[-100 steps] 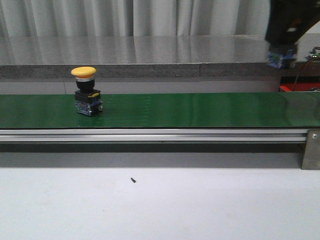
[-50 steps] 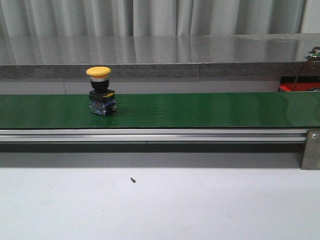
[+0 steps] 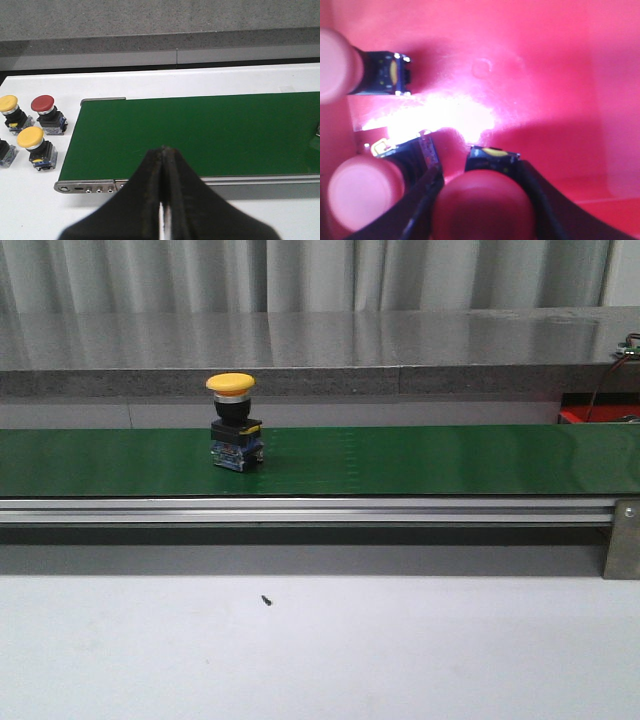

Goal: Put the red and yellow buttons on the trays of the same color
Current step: 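Carry the red button into the red tray and open the right gripper, then move the right gripper over the yellow button on the belt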

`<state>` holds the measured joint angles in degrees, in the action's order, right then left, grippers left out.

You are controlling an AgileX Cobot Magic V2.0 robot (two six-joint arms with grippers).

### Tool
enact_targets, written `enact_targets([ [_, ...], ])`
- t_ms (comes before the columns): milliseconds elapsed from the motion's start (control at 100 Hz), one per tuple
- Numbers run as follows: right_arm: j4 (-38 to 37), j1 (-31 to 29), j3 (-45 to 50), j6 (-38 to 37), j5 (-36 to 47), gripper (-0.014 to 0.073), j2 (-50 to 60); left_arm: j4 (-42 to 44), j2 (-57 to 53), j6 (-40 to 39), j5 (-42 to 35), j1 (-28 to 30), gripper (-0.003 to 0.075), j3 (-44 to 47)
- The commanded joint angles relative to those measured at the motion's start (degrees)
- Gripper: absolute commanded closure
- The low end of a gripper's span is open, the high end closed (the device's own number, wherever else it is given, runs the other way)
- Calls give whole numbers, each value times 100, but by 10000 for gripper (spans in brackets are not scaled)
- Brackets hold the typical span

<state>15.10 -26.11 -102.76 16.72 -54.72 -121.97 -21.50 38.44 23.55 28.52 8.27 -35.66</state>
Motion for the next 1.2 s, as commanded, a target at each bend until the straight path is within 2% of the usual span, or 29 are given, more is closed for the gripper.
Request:
enact_targets([
  [0, 113, 2, -179, 12, 218, 419, 258, -129, 30, 0, -401, -39, 740, -162],
  [190, 113, 10, -179, 12, 212, 419, 133, -129, 30, 0, -401, -39, 740, -162],
  [260, 113, 10, -179, 12, 200, 389, 133, -129, 30, 0, -401, -39, 740, -162],
  [330, 113, 10, -187, 12, 179, 305, 133, -129, 30, 0, -401, -39, 740, -162],
  [450, 113, 10, -309, 12, 27, 76, 133, -129, 30, 0, -401, -39, 740, -162],
  [550, 113, 10, -545, 12, -172, -27, 193, -129, 30, 0, -401, -39, 740, -162],
  [920, 398, 191, -1027, -97, -500, -29, 1052, -129, 30, 0, -401, -39, 740, -162],
  [1060, 412, 579, -1027, -60, -721, -10, 1401, -129, 30, 0, -401, -39, 740, -162],
  [1190, 439, 1187, -1027, 22, -779, 4, 1701, -129, 30, 0, -391, -39, 740, -162],
])
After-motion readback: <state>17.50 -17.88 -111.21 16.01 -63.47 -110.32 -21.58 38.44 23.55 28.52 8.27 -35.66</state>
